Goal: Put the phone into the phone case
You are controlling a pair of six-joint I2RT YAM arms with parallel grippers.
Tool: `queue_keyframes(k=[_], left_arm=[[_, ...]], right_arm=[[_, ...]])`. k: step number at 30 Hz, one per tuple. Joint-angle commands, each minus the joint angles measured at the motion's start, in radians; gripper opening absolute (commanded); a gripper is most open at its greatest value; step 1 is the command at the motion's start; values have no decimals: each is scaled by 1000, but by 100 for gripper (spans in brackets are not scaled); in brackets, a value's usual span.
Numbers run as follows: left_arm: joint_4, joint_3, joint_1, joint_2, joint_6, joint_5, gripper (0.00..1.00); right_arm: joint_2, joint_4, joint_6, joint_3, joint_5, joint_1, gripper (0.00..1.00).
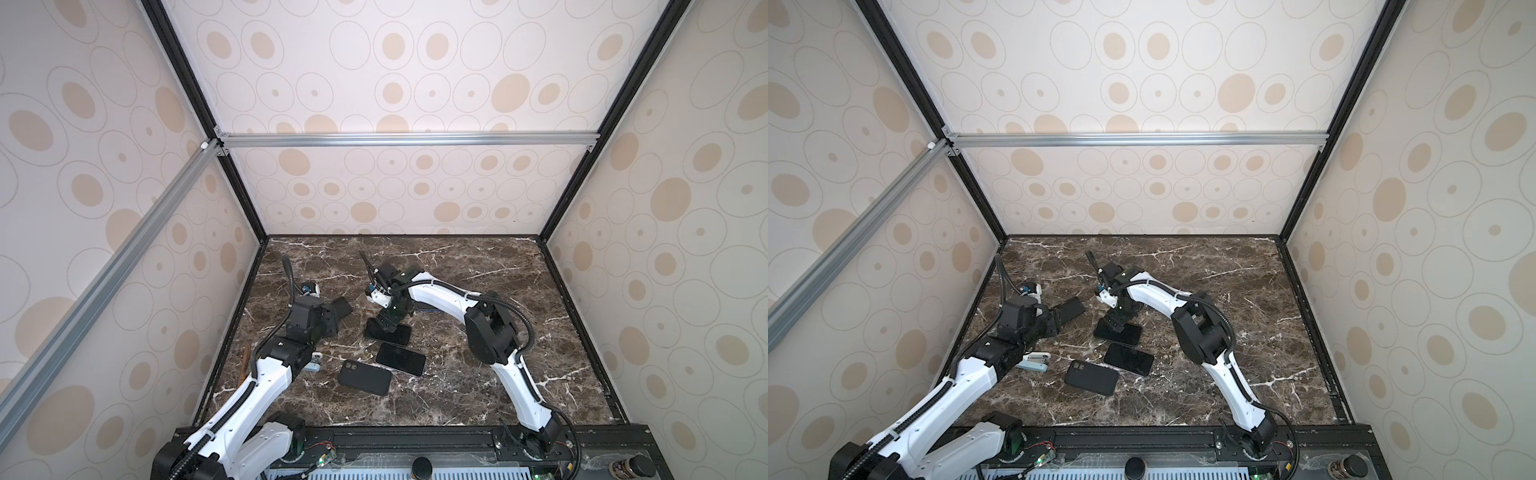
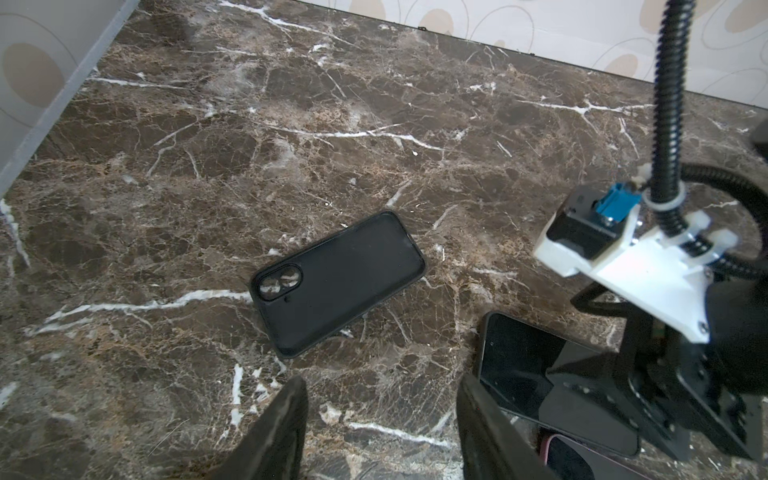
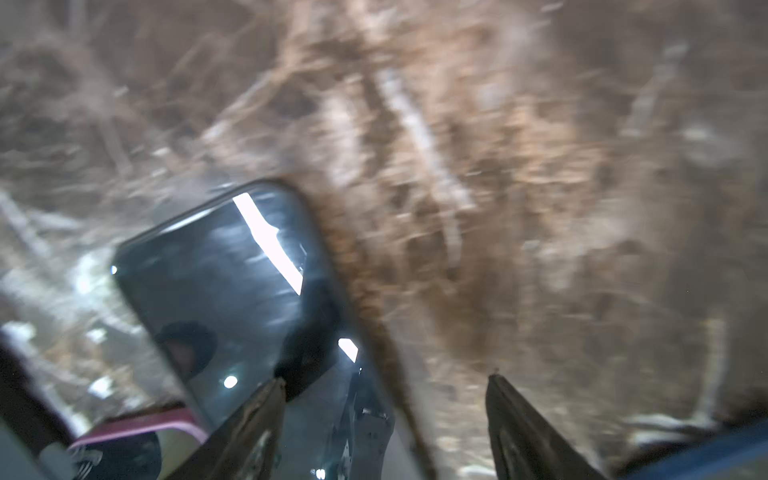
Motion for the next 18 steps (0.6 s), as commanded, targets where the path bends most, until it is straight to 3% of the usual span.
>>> queue_keyframes(k=[1, 8, 18], left_arm=[[10, 34, 5, 4, 0, -13, 58], [11, 35, 5, 11, -8, -1, 58], [15, 17, 5, -1, -17, -9, 58]], right_arm=[[-63, -11, -58, -33, -49, 55, 82], [3, -50, -97, 2, -39, 67, 86], [-4, -52, -174, -41, 76, 92, 88]])
